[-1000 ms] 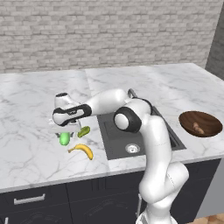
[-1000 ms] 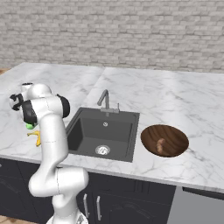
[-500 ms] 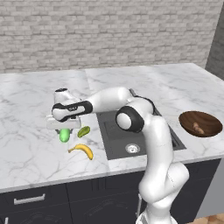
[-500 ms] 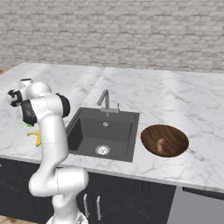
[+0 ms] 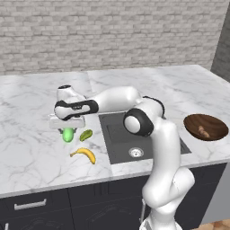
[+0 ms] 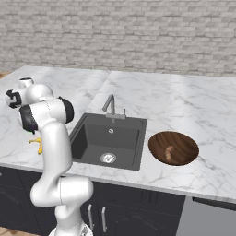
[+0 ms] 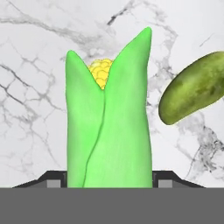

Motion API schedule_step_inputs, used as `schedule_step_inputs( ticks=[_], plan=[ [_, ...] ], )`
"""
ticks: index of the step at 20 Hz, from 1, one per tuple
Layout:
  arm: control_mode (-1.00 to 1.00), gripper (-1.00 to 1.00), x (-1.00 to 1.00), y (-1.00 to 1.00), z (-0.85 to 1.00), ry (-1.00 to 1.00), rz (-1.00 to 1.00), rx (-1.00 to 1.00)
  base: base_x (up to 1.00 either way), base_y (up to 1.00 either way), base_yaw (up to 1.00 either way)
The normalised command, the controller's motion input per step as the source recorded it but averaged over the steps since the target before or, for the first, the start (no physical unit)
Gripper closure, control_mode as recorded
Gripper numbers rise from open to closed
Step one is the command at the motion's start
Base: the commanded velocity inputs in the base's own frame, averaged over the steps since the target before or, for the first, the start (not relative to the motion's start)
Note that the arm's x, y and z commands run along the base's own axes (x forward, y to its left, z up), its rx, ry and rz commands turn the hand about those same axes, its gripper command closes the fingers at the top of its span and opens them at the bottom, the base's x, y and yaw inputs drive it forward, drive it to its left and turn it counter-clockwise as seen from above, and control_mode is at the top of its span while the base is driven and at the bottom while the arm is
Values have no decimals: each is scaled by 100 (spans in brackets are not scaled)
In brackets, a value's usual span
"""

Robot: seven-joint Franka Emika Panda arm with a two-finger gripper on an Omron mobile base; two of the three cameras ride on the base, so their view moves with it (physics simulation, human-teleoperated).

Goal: There is a mixed pile of frozen fruits and vegetables on the counter. Locate all the frozen vegetables and place the items in a bowl on the counter. Take all the frozen fruits and defrost them in a running sink.

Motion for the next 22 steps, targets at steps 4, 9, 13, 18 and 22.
schedule_step_inputs(
  ticks=[4,9,13,18,22],
  plan=[
    [-100,100,-27,-16,26,-5,2,1,0,0,0],
    [-100,100,-29,-20,26,-4,1,1,0,0,0],
    [-100,100,-29,-25,25,-4,1,4,0,0,0],
    [-100,100,-21,-28,20,0,2,1,0,0,0],
    [-100,100,-21,-40,11,2,0,0,0,0,0]
  ],
)
